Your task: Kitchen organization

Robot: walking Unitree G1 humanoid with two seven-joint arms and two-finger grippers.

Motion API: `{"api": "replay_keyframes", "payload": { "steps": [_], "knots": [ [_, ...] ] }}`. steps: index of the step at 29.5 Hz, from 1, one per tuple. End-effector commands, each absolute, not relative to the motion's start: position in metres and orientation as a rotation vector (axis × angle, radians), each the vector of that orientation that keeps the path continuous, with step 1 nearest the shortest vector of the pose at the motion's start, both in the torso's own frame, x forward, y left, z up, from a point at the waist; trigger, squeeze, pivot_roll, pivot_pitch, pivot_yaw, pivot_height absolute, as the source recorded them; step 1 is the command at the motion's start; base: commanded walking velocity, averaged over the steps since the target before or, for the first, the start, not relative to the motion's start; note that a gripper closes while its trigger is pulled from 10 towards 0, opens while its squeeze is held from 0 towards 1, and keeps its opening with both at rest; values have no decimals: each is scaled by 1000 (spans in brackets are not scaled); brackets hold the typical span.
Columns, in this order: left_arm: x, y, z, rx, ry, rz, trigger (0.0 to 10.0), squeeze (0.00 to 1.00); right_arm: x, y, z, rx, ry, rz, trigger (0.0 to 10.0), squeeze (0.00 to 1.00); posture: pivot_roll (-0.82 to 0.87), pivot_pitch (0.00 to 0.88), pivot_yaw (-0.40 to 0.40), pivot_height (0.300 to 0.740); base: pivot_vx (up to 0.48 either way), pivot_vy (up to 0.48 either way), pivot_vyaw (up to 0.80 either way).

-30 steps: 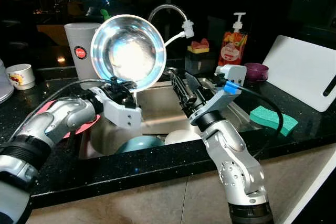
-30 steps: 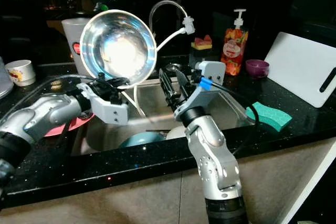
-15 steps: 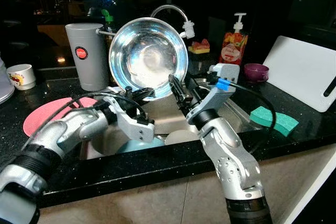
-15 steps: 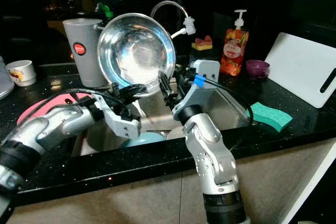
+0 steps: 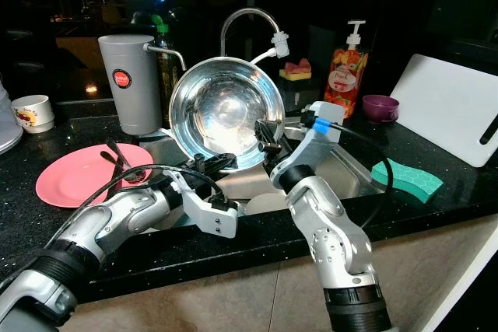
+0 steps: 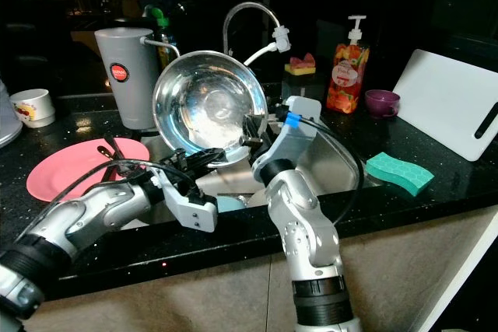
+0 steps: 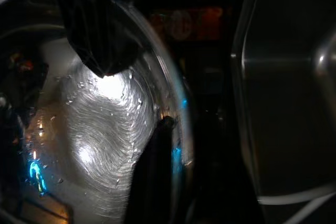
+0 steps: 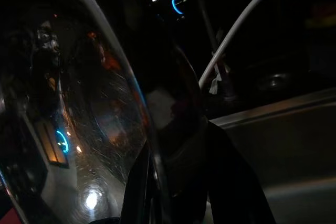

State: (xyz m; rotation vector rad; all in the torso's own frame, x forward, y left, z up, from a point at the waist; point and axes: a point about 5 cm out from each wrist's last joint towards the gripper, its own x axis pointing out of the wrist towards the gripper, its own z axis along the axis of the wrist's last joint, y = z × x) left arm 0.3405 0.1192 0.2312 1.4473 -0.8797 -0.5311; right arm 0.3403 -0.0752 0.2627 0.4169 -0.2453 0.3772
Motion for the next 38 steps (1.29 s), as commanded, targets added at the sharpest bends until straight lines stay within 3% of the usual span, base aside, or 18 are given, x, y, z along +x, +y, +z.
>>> {"api": "replay_keyframes", "payload": {
  "steps": [1, 6, 7, 8, 9, 26, 27, 28, 29, 30, 31, 32, 33, 34, 35, 36, 37, 38],
  "knots": [
    [342, 122, 239, 1394, -877, -477, 10000, 1000, 346, -84, 253, 417, -215, 326, 0, 0, 125, 30, -40, 740, 0, 0, 0],
    [341, 124, 235, 1364, -832, -457, 10000, 1000, 351, -80, 246, 402, -174, 306, 0, 0, 119, 40, -31, 740, 0, 0, 0],
    [339, 126, 231, 1351, -820, -456, 10000, 0, 355, -79, 244, 395, -160, 296, 0, 0, 119, 40, -31, 740, 0, 0, 0],
    [338, 127, 229, 1344, -814, -456, 10000, 0, 357, -78, 242, 390, -152, 289, 0, 0, 119, 40, -31, 740, 0, 0, 0],
    [333, 129, 225, 1340, -812, -451, 10000, 0, 362, -77, 241, 389, -145, 266, 10000, 0, 119, 40, -31, 740, 0, 0, 0],
    [308, 143, 198, 1263, -625, -407, 10000, 0, 404, -78, 246, 222, -137, 156, 10000, 0, 168, 62, -49, 740, 0, 0, 0],
    [311, 145, 202, 1149, -557, -347, 10000, 0, 405, -73, 242, 174, -122, 163, 10000, 0, 170, 63, -50, 740, 0, 0, 0],
    [311, 145, 202, 1149, -557, -347, 10000, 0, 405, -73, 242, 174, -122, 163, 10000, 0, 170, 63, -50, 740, 0, 0, 0],
    [317, 148, 208, 988, -477, -273, 10000, 0, 406, -67, 237, 102, -104, 179, 10000, 0, 172, 66, -53, 740, 0, 0, 0],
    [317, 148, 208, 988, -477, -273, 10000, 0, 406, -67, 237, 102, -104, 179, 10000, 0, 172, 66, -53, 740, 0, 0, 0],
    [322, 151, 214, 808, -396, -221, 10000, 0, 405, -61, 229, 33, -84, 197, 10000, 0, 174, 67, -56, 740, 0, 0, 0],
    [322, 151, 214, 808, -396, -221, 10000, 0, 405, -61, 229, 33, -84, 197, 10000, 0, 174, 67, -56, 740, 0, 0, 0],
    [327, 155, 221, 618, -332, -177, 10000, 0, 404, -54, 223, -37, -69, 222, 10000, 0, 178, 67, -58, 740, 0, 0, 0],
    [332, 158, 227, 451, -288, -143, 10000, 0, 402, -48, 216, -107, -57, 245, 10000, 278, 178, 67, -58, 740, 0, 0, 0],
    [335, 161, 232, 320, -256, -115, 10000, 0, 401, -44, 210, -153, -50, 263, 10000, 659, 183, 65, -59, 740, 0, 0, 0],
    [337, 164, 235, 244, -240, -94, 10000, 0, 400, -41, 207, -178, -46, 274, 10000, 749, 183, 65, -59, 740, 0, 0, 0],
    [337, 164, 235, 244, -240, -94, 10000, 0, 400, -41, 207, -178, -46, 274, 10000, 749, 183, 65, -59, 740, 0, 0, 0],
    [338, 166, 238, 179, -224, -73, 10000, 0, 399, -38, 204, -202, -43, 285, 10000, 1000, 183, 65, -59, 740, 0, 0, 0]
  ]
}}
